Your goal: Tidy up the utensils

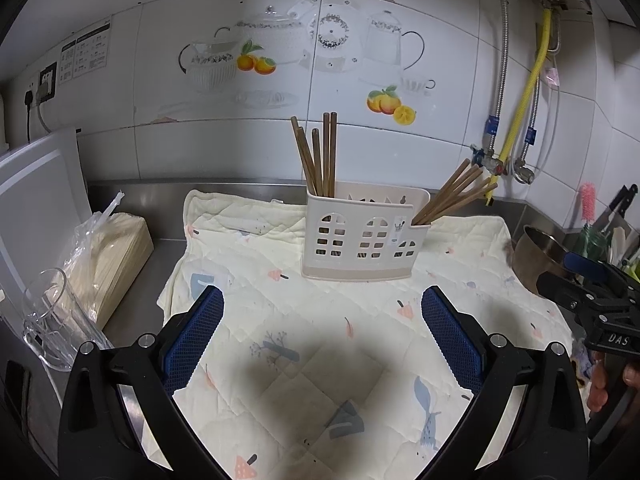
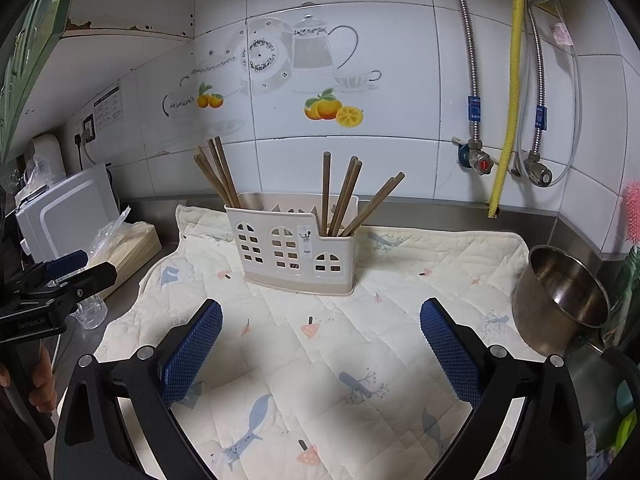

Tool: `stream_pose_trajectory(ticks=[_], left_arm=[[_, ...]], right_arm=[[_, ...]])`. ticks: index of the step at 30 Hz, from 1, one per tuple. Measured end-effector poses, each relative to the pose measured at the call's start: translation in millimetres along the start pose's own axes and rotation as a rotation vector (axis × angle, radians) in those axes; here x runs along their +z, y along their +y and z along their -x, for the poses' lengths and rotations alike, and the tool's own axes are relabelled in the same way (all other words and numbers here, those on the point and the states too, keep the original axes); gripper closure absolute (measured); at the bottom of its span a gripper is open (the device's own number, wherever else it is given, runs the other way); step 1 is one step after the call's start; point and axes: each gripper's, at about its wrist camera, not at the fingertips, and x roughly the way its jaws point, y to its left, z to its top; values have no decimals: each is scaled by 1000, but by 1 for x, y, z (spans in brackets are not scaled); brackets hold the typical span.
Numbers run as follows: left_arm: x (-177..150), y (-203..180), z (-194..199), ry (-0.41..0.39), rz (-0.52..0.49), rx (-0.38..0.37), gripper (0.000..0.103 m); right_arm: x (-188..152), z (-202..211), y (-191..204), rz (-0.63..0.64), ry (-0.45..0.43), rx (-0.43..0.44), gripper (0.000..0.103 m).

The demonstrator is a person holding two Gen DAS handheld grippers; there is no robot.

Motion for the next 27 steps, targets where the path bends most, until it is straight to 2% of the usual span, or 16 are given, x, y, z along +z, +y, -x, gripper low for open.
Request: stream_pose_trajectory(ticks=[27], left_arm=[[-5,-2,-3,7,-6,-4,5]], right_arm=[[-4,-1,-1,-9,9,5,7]])
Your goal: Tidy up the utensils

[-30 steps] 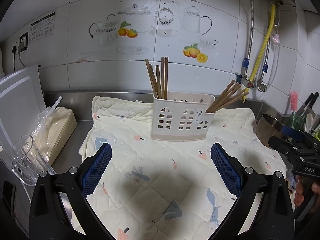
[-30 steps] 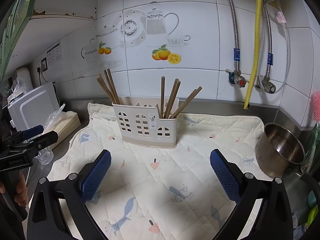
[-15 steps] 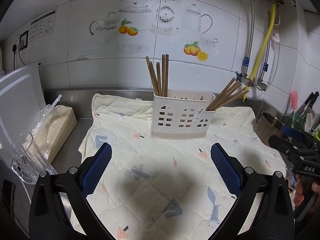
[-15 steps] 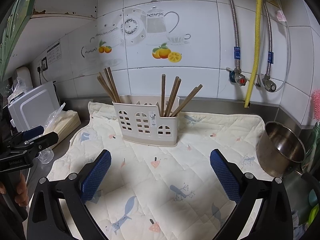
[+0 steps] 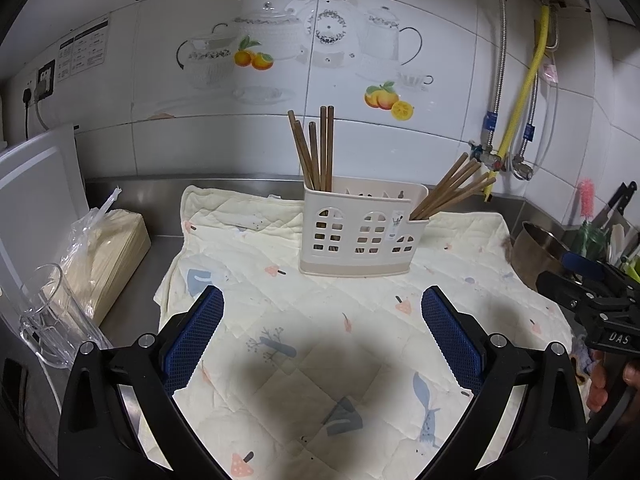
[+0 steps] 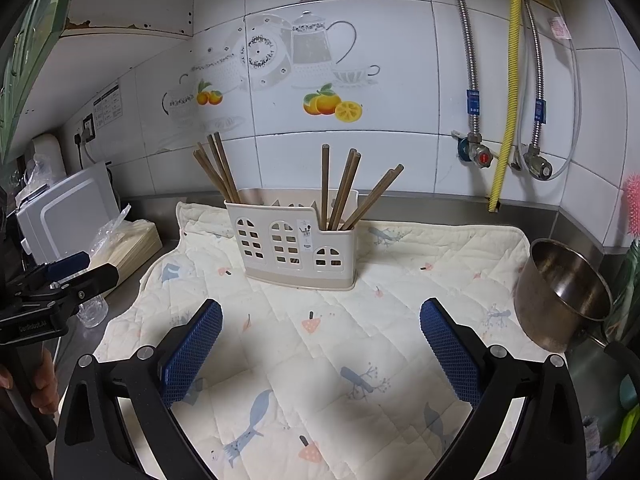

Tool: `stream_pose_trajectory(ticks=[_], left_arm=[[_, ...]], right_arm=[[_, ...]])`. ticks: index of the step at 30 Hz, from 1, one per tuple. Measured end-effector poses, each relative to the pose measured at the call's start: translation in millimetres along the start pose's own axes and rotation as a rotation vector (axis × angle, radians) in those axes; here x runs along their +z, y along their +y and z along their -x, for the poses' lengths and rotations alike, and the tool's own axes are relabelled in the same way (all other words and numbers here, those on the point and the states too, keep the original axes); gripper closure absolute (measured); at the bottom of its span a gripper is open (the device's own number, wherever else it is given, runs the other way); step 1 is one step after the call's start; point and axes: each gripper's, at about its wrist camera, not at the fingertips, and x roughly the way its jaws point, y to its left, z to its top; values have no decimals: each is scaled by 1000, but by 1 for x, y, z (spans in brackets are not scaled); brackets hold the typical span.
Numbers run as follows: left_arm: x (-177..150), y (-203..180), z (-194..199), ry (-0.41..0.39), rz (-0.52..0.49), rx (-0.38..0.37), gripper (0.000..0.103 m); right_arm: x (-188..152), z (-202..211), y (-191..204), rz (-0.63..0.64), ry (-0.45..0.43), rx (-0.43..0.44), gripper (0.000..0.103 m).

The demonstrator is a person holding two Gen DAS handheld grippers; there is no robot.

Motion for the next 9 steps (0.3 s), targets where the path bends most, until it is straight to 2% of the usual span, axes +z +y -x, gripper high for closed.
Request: stream_pose_trajectory(ticks=[9], left_arm=[[-1,3,-1,9,10,6,5]], right_arm=[[-3,0,-5,-12,3,-1,7]])
